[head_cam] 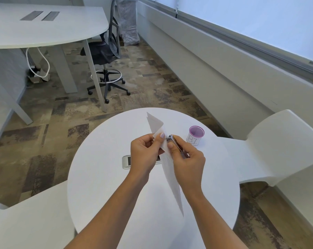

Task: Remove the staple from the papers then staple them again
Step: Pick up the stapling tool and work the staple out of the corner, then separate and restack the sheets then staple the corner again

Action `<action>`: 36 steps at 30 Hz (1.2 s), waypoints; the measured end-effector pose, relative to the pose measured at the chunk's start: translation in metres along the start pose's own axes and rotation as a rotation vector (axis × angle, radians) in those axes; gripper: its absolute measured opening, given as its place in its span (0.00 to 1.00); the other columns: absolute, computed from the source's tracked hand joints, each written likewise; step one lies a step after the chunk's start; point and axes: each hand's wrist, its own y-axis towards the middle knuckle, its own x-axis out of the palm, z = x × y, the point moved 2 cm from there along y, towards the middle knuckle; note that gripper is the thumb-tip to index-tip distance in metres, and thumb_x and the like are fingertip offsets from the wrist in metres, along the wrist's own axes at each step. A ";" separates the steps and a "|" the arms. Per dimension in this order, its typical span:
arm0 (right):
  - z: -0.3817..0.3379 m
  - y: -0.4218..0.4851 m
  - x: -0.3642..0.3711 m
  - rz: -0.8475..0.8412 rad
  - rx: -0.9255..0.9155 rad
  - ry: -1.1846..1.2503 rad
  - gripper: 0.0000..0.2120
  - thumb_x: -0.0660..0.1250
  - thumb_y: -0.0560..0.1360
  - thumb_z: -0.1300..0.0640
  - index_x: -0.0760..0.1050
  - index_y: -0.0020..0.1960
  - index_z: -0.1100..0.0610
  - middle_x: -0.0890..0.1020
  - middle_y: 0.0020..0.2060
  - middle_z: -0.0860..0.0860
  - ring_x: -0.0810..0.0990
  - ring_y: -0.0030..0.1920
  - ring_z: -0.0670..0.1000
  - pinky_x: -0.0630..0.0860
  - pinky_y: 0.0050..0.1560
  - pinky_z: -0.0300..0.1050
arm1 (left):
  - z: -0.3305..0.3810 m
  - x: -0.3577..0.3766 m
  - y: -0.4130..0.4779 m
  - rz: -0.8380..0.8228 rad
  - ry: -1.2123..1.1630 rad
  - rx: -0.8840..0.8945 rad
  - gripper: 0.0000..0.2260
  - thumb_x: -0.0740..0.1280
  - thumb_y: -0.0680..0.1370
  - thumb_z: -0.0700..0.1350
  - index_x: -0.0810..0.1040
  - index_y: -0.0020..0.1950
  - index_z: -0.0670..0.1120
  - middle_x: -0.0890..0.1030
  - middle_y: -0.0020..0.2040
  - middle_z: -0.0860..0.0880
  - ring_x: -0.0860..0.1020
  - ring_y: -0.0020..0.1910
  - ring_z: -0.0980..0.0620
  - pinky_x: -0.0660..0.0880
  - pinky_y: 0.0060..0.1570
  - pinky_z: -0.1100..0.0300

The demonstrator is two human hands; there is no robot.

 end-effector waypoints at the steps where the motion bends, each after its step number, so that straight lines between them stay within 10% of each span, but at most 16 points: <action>1: 0.001 0.002 0.000 -0.011 0.071 0.062 0.09 0.71 0.74 0.55 0.82 0.53 0.45 0.84 0.42 0.38 0.81 0.48 0.49 0.80 0.48 0.43 | -0.001 0.000 0.000 -0.006 0.001 -0.007 0.06 0.71 0.77 0.42 0.85 0.44 0.41 0.86 0.43 0.41 0.84 0.42 0.46 0.82 0.43 0.59; 5: 0.007 0.006 -0.001 -0.047 0.228 0.168 0.08 0.71 0.74 0.53 0.83 0.51 0.43 0.85 0.43 0.46 0.78 0.38 0.47 0.80 0.44 0.52 | -0.007 0.000 -0.001 0.001 0.007 -0.026 0.08 0.71 0.77 0.44 0.85 0.48 0.39 0.86 0.45 0.41 0.84 0.44 0.44 0.82 0.43 0.58; 17: 0.077 0.008 -0.010 -0.108 0.434 0.080 0.04 0.72 0.72 0.50 0.81 0.47 0.44 0.83 0.42 0.40 0.77 0.30 0.37 0.73 0.28 0.29 | -0.025 -0.018 0.010 0.056 0.083 -0.076 0.07 0.72 0.76 0.41 0.84 0.46 0.37 0.86 0.41 0.43 0.84 0.39 0.48 0.82 0.41 0.59; 24: 0.155 0.003 -0.019 -0.132 0.660 -0.082 0.08 0.72 0.73 0.51 0.79 0.48 0.54 0.78 0.32 0.47 0.73 0.25 0.41 0.70 0.23 0.31 | -0.037 -0.033 0.013 0.102 0.115 -0.066 0.04 0.73 0.75 0.41 0.84 0.41 0.43 0.86 0.36 0.48 0.84 0.36 0.52 0.79 0.36 0.64; 30: 0.214 -0.006 -0.029 -0.151 0.808 -0.324 0.13 0.74 0.69 0.44 0.78 0.47 0.51 0.81 0.44 0.49 0.80 0.46 0.52 0.77 0.50 0.49 | -0.047 -0.039 0.015 0.144 0.094 -0.081 0.05 0.73 0.75 0.43 0.85 0.43 0.42 0.86 0.38 0.48 0.84 0.37 0.52 0.80 0.39 0.62; 36: 0.252 -0.020 -0.038 -0.240 0.856 -0.472 0.07 0.74 0.69 0.58 0.76 0.37 0.52 0.80 0.37 0.50 0.77 0.35 0.50 0.80 0.45 0.49 | -0.054 -0.040 0.015 0.190 0.076 -0.073 0.05 0.73 0.75 0.42 0.84 0.40 0.44 0.85 0.36 0.48 0.83 0.35 0.53 0.79 0.37 0.65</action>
